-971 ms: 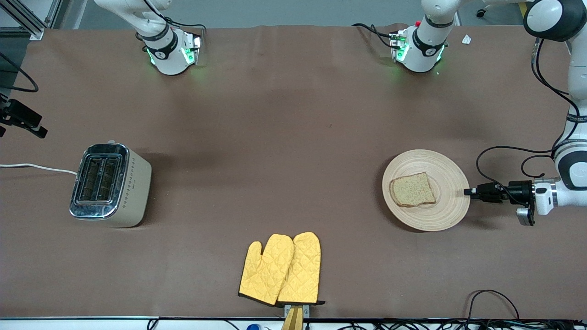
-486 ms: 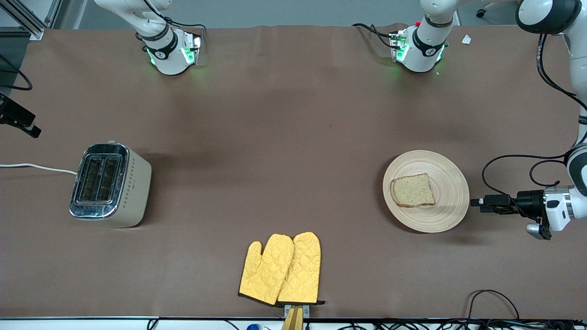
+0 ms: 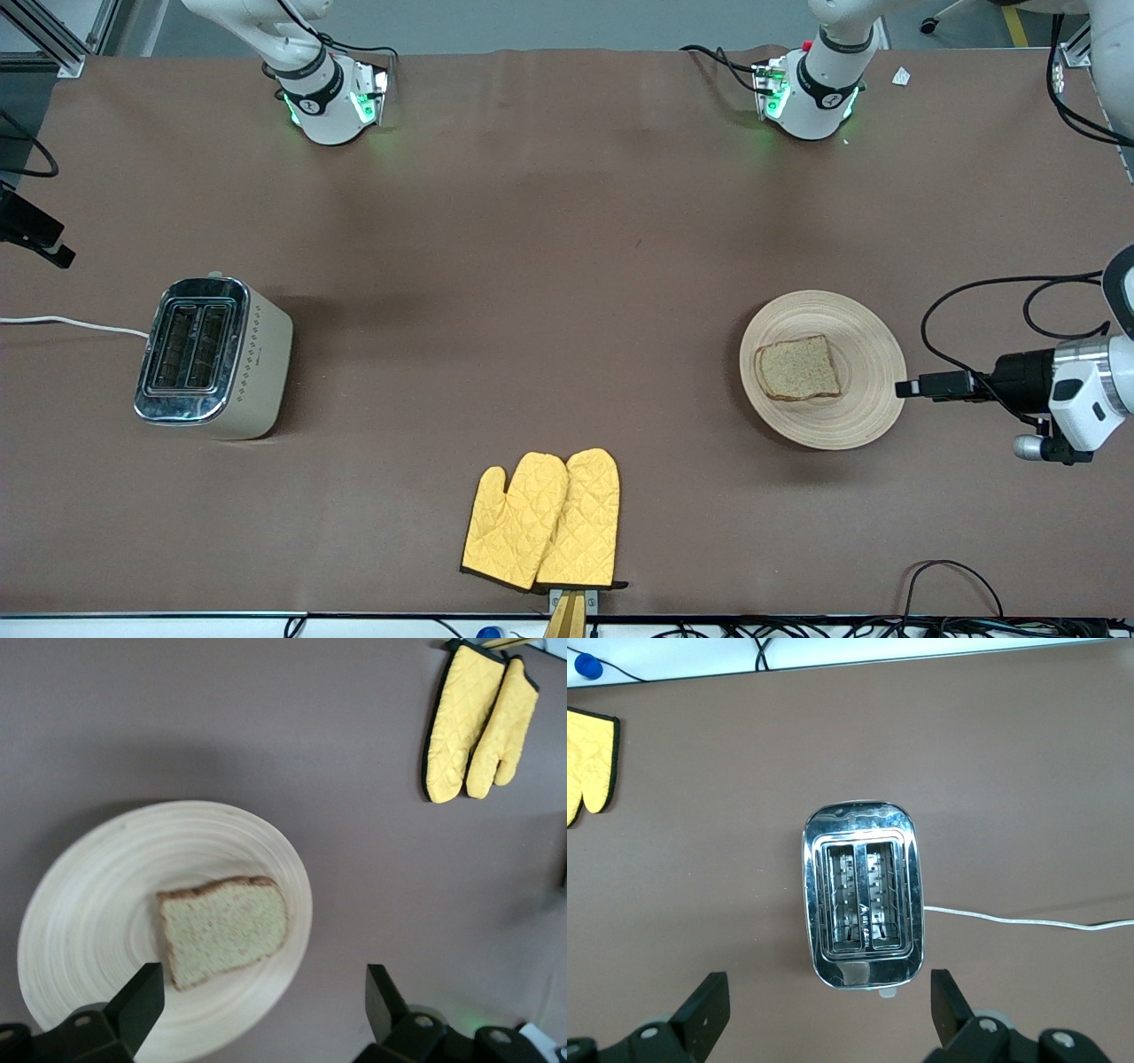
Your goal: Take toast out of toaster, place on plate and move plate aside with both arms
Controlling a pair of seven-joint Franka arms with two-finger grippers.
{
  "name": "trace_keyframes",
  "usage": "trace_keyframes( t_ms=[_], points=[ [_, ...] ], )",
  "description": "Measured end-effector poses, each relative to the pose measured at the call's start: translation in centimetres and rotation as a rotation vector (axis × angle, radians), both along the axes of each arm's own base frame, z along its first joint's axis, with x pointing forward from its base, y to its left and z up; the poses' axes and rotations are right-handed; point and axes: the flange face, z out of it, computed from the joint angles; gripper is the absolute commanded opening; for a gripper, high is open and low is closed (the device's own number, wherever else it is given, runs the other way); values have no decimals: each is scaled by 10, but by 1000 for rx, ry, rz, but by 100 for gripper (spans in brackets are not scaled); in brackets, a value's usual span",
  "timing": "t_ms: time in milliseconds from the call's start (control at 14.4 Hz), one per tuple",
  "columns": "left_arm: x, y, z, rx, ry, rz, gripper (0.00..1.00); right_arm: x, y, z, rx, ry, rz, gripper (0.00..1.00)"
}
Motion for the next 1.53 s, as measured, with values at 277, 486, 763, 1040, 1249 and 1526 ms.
trace_keyframes(
  t_ms=[277,486,763,1040,1249,1526],
  points=[
    [-19,-88,57,182,17,57,100,0,-1,0,0,0,-1,100],
    [-44,-140,92,348,-8,41,100,0,0,0,0,0,0,100],
    [-75,-162,139,468,-50,5,100,0,0,0,0,0,0,100],
    [-102,-162,184,516,-88,-2,100,0,0,0,0,-1,0,100],
    [-126,-158,213,556,-109,-60,100,0,0,0,0,-1,1,100],
    [-157,-125,241,580,-132,-152,100,0,1,0,0,-1,1,100]
  ],
)
